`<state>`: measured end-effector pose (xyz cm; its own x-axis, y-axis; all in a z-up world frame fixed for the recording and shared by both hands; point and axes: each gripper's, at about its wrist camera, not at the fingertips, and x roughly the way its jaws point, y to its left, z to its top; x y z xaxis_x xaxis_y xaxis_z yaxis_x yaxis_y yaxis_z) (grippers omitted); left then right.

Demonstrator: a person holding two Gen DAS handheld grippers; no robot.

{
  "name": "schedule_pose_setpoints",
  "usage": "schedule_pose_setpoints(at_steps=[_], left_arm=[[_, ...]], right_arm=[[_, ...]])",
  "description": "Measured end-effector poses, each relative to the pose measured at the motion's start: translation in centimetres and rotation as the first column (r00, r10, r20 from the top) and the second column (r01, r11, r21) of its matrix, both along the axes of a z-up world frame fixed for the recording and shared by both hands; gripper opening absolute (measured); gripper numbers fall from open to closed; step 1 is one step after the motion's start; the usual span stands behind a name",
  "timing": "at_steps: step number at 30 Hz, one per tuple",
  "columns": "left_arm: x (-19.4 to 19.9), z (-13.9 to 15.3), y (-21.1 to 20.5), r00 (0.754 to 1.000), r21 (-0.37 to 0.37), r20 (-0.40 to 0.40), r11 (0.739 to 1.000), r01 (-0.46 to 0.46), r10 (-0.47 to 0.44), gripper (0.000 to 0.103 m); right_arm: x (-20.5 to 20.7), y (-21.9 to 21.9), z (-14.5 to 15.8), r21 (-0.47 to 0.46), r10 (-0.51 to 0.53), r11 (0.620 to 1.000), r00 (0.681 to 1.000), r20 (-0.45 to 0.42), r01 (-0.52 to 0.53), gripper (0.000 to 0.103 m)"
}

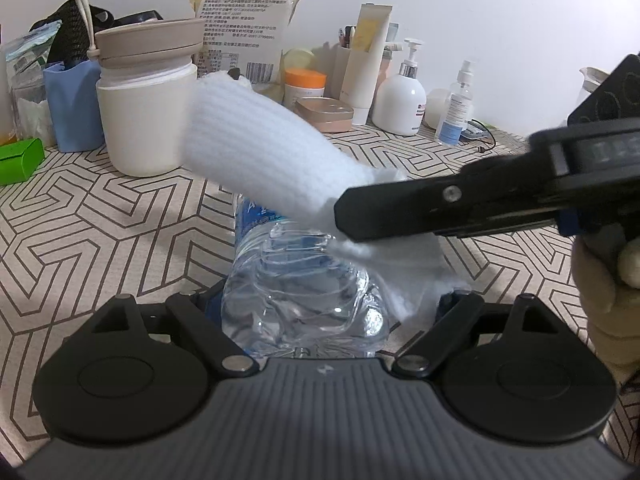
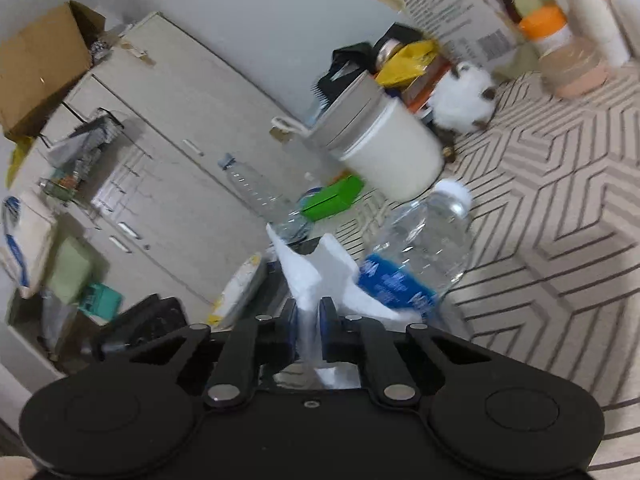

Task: Clean container
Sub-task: 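Hold the bottle with the left tool while the right tool wipes its side below the label, then hold the bottle with the left tool while the right tool wipes around its base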

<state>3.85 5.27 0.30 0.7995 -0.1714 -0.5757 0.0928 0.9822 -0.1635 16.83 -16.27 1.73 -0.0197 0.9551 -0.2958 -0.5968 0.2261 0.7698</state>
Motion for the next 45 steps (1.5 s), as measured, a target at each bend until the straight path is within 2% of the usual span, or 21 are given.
schedule_pose_setpoints(at_steps=[3, 9, 10, 11, 13, 17, 19, 21, 23, 29, 34, 39, 42, 45], left_arm=[[-0.2, 0.1, -0.4, 1.000, 0.025, 0.016, 1.000, 0.006, -0.007, 0.085], [-0.2, 0.1, -0.3, 1.000, 0.020, 0.011, 1.000, 0.003, -0.004, 0.085], [-0.2, 0.1, -0.3, 1.000, 0.019, 0.010, 1.000, 0.002, -0.003, 0.085], [-0.2, 0.1, -0.2, 1.000, 0.017, 0.010, 1.000, 0.002, -0.002, 0.085], [-0.2, 0.1, -0.2, 1.000, 0.015, 0.009, 1.000, 0.001, -0.001, 0.085], [-0.1, 0.0, -0.1, 1.000, 0.013, 0.005, 1.000, 0.001, -0.001, 0.085], [0.1, 0.0, -0.1, 1.000, 0.010, -0.001, 1.000, -0.002, 0.002, 0.085], [0.1, -0.1, 0.0, 1.000, 0.004, -0.006, 1.000, -0.006, 0.006, 0.085], [0.1, -0.1, 0.1, 1.000, 0.000, -0.009, 1.000, -0.008, 0.008, 0.085], [0.0, 0.0, 0.1, 1.000, 0.000, -0.001, 1.000, -0.001, 0.001, 0.085], [0.2, -0.1, 0.3, 1.000, -0.016, -0.013, 1.000, -0.006, 0.006, 0.086], [0.1, -0.1, 0.1, 1.000, -0.007, -0.008, 1.000, -0.002, 0.002, 0.086], [0.1, -0.1, 0.3, 1.000, -0.015, -0.011, 1.000, -0.004, 0.004, 0.086], [0.1, -0.1, 0.2, 1.000, -0.018, -0.011, 1.000, 0.005, -0.006, 0.088]], right_arm=[[0.4, -0.3, -0.2, -0.032, -0.031, 0.999, 0.999, 0.022, 0.032, 0.010], [1.2, -0.9, -0.7, -0.079, -0.084, 0.993, 0.996, 0.038, 0.087, 0.009], [1.3, -1.0, -0.9, -0.095, -0.095, 0.991, 0.995, 0.041, 0.098, 0.012], [1.5, -1.2, -1.1, -0.098, -0.102, 0.990, 0.994, 0.031, 0.104, 0.020], [1.8, -1.3, -1.4, -0.092, -0.106, 0.990, 0.994, 0.008, 0.106, 0.021], [1.9, -1.4, -1.4, -0.097, -0.106, 0.990, 0.994, 0.017, 0.107, 0.021], [1.5, -1.4, -0.7, -0.108, -0.103, 0.989, 0.995, 0.013, 0.103, 0.021], [1.3, -1.2, -0.3, -0.134, -0.110, 0.985, 0.994, 0.026, 0.113, 0.021], [1.1, -0.9, -0.3, -0.161, -0.123, 0.979, 0.992, 0.042, 0.128, 0.025], [0.3, 0.4, -0.7, -0.264, -0.128, 0.954, 0.989, 0.077, 0.144, 0.024], [-0.7, 0.9, 0.5, -0.257, -0.120, 0.957, 0.989, 0.083, 0.138, 0.022], [-2.0, 0.9, 2.5, -0.160, -0.085, 0.982, 0.993, 0.085, 0.098, 0.022], [-2.9, 1.2, 3.3, -0.142, -0.055, 0.987, 0.992, 0.113, 0.070, 0.022], [-2.9, 1.3, 3.4, -0.134, -0.054, 0.989, 0.993, 0.103, 0.067, 0.022]])
